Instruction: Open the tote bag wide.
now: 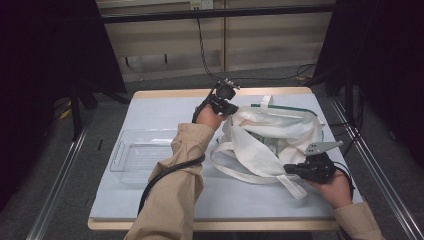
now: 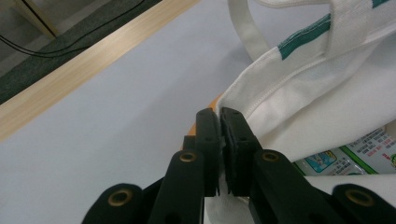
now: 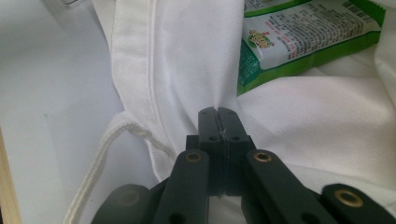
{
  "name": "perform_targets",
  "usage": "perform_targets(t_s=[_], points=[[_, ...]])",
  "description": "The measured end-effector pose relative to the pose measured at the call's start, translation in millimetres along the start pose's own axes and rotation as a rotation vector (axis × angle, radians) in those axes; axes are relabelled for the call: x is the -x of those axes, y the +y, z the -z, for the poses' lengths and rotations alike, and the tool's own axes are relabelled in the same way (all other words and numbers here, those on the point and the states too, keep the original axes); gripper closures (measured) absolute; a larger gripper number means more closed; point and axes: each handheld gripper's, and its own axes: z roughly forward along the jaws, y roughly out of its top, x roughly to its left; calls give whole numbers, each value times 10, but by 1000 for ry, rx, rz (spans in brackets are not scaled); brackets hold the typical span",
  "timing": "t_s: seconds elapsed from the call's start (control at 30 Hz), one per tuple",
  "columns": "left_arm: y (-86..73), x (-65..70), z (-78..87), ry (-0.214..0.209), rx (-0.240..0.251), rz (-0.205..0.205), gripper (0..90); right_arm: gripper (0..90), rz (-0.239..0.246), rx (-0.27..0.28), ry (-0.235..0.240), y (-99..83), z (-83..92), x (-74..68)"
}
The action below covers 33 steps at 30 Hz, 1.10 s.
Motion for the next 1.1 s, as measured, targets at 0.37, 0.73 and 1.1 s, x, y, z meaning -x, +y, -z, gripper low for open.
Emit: perform_targets(t_s=[0.37,0.73,1.1], points=[[-26,-11,-85,10,-6,13,867,900,10,-8,12,-6,5,2],[-34,-19,-17,-14,-1,12,867,738,-66,83,-39,46,60,30],[-32,16,37,-23,7,8,869,610,-116,118,-41,156,25,82]])
